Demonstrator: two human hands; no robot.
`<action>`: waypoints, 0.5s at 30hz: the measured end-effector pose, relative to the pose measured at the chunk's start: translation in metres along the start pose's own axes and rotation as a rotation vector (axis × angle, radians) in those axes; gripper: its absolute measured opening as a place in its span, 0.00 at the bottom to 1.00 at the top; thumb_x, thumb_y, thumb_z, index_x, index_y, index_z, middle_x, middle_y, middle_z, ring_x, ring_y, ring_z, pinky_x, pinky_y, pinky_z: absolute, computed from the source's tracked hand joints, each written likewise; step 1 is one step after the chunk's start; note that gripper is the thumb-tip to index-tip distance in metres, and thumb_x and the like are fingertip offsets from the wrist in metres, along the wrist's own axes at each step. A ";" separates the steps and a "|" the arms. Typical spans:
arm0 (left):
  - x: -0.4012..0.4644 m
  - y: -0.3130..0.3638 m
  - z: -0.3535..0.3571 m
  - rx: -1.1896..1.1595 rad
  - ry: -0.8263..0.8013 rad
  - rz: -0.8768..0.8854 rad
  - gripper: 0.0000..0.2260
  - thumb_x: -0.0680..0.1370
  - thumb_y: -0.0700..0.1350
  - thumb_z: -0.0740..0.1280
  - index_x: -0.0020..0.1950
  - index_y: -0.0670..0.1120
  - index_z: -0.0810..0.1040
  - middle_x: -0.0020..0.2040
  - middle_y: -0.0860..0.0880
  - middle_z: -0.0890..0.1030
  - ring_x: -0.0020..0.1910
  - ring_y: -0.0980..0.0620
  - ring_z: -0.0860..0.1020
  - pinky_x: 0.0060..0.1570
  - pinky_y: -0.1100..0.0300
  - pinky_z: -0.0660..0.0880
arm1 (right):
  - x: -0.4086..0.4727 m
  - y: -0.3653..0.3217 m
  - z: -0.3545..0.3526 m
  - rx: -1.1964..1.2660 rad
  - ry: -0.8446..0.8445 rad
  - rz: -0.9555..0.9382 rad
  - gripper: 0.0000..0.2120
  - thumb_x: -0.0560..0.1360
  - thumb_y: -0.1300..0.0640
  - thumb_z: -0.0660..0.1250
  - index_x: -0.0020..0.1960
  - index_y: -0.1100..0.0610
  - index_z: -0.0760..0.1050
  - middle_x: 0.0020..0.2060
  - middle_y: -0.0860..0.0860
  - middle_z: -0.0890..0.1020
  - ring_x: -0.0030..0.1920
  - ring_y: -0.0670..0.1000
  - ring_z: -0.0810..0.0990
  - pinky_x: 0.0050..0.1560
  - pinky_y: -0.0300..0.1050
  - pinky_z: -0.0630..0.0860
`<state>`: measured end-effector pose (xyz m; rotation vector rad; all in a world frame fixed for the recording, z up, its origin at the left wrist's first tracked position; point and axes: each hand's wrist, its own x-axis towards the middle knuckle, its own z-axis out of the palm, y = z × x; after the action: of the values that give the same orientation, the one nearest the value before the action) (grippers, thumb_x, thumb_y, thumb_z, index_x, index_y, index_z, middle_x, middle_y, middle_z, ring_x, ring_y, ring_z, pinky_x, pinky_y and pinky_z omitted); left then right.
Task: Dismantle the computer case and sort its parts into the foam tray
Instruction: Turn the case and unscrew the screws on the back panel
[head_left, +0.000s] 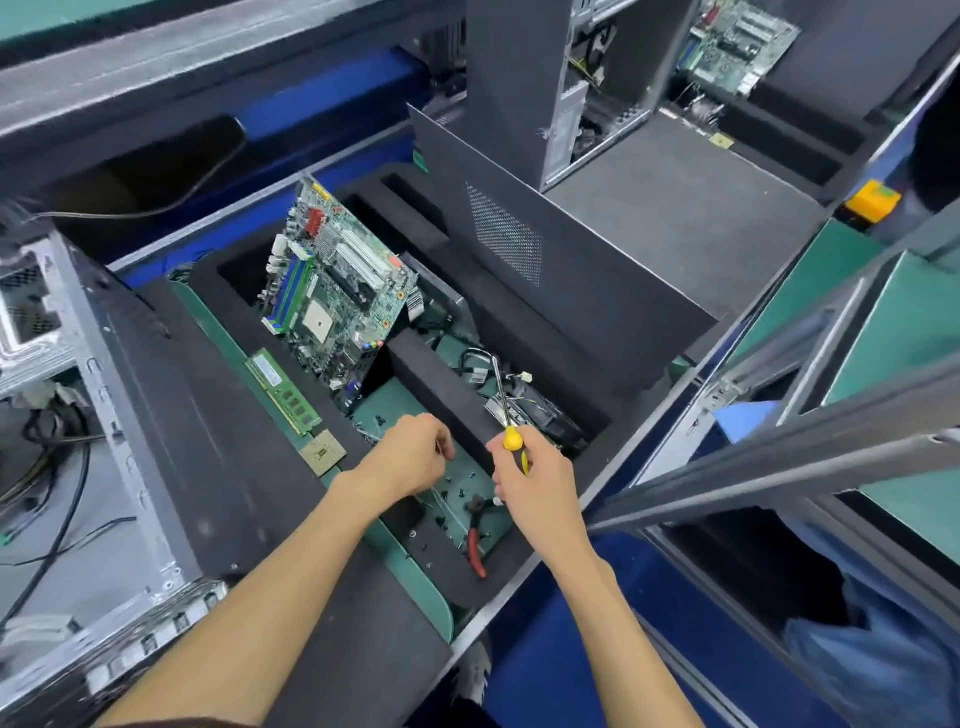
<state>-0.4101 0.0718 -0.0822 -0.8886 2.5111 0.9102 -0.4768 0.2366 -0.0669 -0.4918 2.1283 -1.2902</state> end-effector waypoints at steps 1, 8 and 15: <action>-0.001 -0.001 -0.001 -0.018 0.018 -0.009 0.15 0.74 0.32 0.61 0.47 0.46 0.84 0.51 0.48 0.82 0.49 0.47 0.82 0.53 0.55 0.80 | 0.001 -0.001 0.001 -0.003 -0.002 -0.005 0.11 0.82 0.52 0.62 0.43 0.42 0.76 0.38 0.60 0.78 0.33 0.51 0.73 0.40 0.59 0.77; -0.026 0.002 -0.012 -0.135 0.144 0.010 0.15 0.75 0.33 0.60 0.43 0.51 0.81 0.43 0.55 0.81 0.45 0.53 0.79 0.43 0.62 0.73 | -0.002 -0.016 0.015 -0.009 -0.033 -0.088 0.10 0.82 0.54 0.62 0.43 0.45 0.76 0.37 0.61 0.78 0.35 0.57 0.73 0.41 0.60 0.77; -0.092 0.016 -0.049 -0.285 0.308 0.071 0.13 0.78 0.36 0.60 0.54 0.49 0.80 0.51 0.51 0.82 0.48 0.51 0.78 0.50 0.55 0.76 | -0.018 -0.047 0.049 0.025 -0.043 -0.279 0.11 0.82 0.55 0.62 0.42 0.46 0.71 0.29 0.45 0.72 0.29 0.45 0.66 0.30 0.41 0.64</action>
<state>-0.3558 0.0900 0.0061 -1.1067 2.7276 1.2639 -0.4305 0.1927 -0.0372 -0.8219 2.0576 -1.4403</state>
